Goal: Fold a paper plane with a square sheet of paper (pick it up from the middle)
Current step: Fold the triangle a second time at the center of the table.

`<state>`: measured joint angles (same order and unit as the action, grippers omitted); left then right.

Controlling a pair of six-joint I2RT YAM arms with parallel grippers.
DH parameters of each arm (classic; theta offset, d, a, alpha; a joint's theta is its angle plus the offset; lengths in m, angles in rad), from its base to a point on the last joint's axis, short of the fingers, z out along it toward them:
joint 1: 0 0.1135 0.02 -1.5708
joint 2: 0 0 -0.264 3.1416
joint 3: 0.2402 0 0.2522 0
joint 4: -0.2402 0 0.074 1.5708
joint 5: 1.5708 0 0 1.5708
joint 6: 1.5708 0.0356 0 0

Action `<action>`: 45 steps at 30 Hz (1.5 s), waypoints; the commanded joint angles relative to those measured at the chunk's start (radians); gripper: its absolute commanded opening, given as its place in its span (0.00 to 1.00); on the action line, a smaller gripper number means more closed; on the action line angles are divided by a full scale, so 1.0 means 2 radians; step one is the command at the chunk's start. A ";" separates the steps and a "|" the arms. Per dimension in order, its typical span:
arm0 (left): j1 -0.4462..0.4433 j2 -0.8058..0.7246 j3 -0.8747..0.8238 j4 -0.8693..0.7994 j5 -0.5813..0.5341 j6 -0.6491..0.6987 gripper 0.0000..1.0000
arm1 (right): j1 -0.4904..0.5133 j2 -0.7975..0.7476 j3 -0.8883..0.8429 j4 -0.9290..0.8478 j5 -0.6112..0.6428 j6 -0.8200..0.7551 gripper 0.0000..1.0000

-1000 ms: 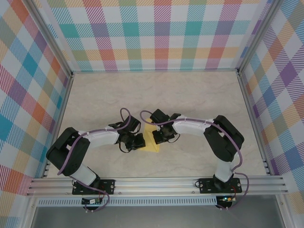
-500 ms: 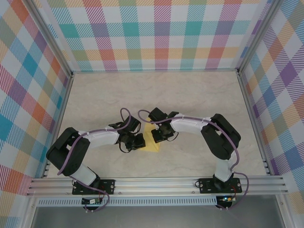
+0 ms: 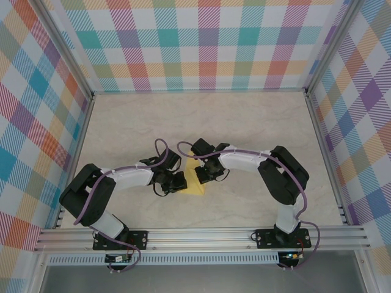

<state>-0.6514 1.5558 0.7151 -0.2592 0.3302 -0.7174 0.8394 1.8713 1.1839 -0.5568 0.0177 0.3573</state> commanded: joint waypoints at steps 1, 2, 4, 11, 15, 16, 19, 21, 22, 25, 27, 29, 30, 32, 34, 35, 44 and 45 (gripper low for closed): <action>-0.006 0.004 -0.014 -0.021 -0.018 0.006 0.11 | -0.003 -0.011 0.011 -0.016 0.007 -0.005 0.01; -0.006 0.004 -0.014 -0.021 -0.018 0.006 0.11 | -0.003 -0.011 0.012 -0.017 0.007 -0.005 0.01; -0.006 0.004 -0.013 -0.022 -0.018 0.006 0.11 | -0.003 -0.009 0.013 -0.018 0.008 -0.005 0.01; -0.005 0.004 -0.013 -0.023 -0.018 0.008 0.11 | -0.003 -0.010 0.016 -0.024 0.012 -0.006 0.01; -0.006 0.007 -0.019 -0.015 -0.019 0.006 0.11 | -0.004 -0.008 0.018 -0.028 0.017 -0.011 0.01; -0.006 0.008 -0.019 -0.014 -0.018 0.006 0.11 | -0.004 -0.009 0.019 -0.029 0.016 -0.013 0.01; -0.006 0.009 -0.017 -0.015 -0.017 0.007 0.11 | -0.005 -0.009 0.022 -0.030 0.016 -0.016 0.01; -0.006 0.008 -0.018 -0.017 -0.018 0.007 0.11 | -0.005 -0.010 0.023 -0.030 0.018 -0.018 0.01; -0.006 0.007 -0.018 -0.017 -0.018 0.007 0.11 | -0.006 -0.010 0.024 -0.029 0.016 -0.018 0.01; -0.006 0.006 -0.017 -0.017 -0.019 0.007 0.11 | -0.006 -0.007 0.026 -0.027 0.012 -0.019 0.01; -0.006 0.007 -0.016 -0.018 -0.019 0.008 0.11 | -0.006 -0.003 0.028 -0.026 0.008 -0.019 0.01; -0.006 0.007 -0.016 -0.019 -0.019 0.008 0.11 | -0.006 -0.001 0.028 -0.024 0.008 -0.018 0.01; -0.006 0.007 -0.017 -0.018 -0.019 0.008 0.11 | -0.006 -0.001 0.028 -0.023 0.006 -0.019 0.01; -0.006 0.007 -0.017 -0.018 -0.019 0.008 0.11 | -0.006 0.004 0.031 -0.025 0.000 -0.021 0.02; -0.005 0.008 -0.017 -0.018 -0.018 0.008 0.11 | -0.005 0.008 0.035 -0.030 -0.003 -0.022 0.02; -0.006 0.008 -0.016 -0.019 -0.018 0.009 0.11 | -0.005 0.011 0.037 -0.032 -0.001 -0.021 0.02; -0.006 0.005 -0.016 -0.024 -0.020 0.012 0.11 | -0.005 0.027 0.042 -0.038 0.003 -0.018 0.02; -0.005 0.005 -0.015 -0.026 -0.020 0.013 0.11 | -0.006 0.028 0.042 -0.039 0.005 -0.017 0.02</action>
<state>-0.6514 1.5558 0.7113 -0.2550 0.3302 -0.7128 0.8345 1.9057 1.2385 -0.6048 0.0334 0.3279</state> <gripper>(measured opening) 0.111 0.049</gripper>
